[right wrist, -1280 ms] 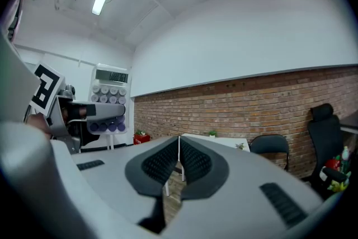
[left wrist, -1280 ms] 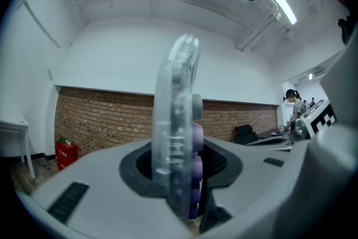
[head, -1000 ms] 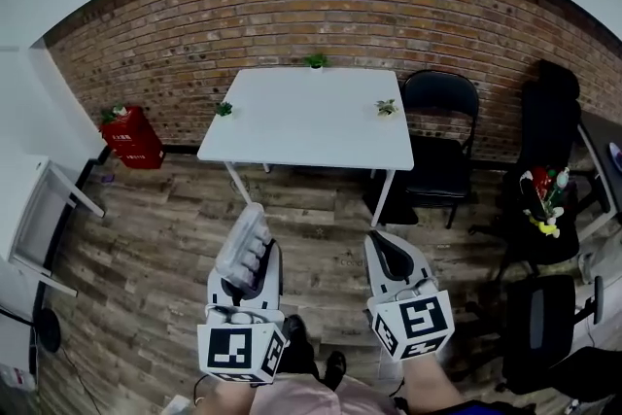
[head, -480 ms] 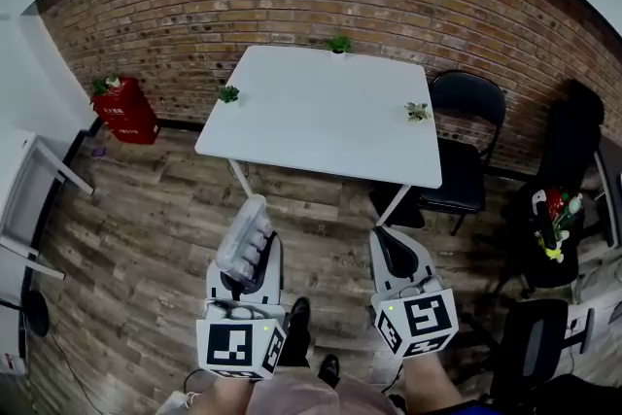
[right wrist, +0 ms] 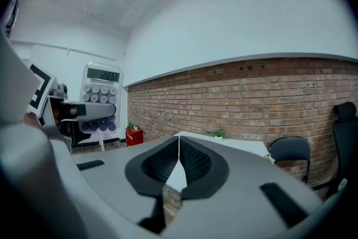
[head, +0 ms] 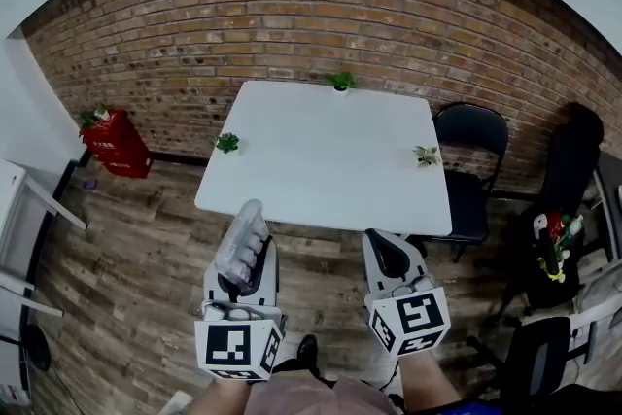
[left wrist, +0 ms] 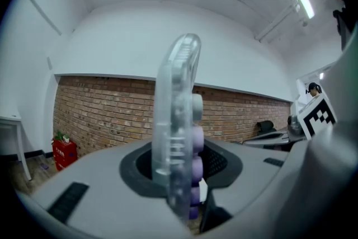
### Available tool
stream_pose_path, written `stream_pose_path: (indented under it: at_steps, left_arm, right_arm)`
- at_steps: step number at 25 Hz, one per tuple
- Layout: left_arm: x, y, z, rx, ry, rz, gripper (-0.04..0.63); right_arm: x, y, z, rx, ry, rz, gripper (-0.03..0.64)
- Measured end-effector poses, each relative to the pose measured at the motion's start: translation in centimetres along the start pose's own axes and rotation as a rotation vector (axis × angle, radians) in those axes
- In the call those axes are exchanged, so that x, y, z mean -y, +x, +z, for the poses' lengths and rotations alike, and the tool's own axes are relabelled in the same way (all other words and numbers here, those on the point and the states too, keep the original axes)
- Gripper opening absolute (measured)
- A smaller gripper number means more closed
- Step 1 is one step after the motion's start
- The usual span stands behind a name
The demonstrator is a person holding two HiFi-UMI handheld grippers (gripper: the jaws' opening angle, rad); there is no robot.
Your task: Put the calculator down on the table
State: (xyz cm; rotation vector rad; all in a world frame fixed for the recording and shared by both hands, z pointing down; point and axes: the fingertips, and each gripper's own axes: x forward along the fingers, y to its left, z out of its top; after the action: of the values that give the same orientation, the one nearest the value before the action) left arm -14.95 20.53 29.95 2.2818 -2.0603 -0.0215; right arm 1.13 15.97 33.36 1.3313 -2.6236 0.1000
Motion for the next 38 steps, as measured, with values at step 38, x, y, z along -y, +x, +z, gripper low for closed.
stream_pose_path:
  at_steps: [38]
  left_arm:
    - [3.0,33.3,0.3,-0.066,0.098,-0.035,0.14]
  right_arm:
    - [23.7,22.7,4.3,0.047,0.092,-0.017,0.002]
